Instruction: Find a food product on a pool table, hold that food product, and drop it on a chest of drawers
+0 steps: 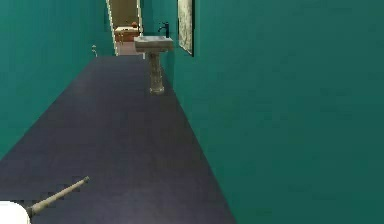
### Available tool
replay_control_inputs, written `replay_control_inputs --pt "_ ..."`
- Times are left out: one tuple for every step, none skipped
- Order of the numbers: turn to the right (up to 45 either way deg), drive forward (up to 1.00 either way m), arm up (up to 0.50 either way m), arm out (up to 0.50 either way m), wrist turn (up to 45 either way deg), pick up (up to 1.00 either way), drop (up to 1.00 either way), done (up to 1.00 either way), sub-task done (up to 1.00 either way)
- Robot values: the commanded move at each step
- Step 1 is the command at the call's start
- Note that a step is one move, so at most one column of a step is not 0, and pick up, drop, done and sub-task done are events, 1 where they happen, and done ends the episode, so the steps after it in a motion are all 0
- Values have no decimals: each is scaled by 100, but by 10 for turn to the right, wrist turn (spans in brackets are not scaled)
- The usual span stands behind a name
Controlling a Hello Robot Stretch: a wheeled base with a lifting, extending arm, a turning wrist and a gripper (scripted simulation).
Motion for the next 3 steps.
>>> replay_control_inputs --pt "-90 0 0 0 0 0 0 0 0" --pt "0 15 0 0 0 0 0 0 0" --pt "-120 0 0 0 0 0 0 0 0"
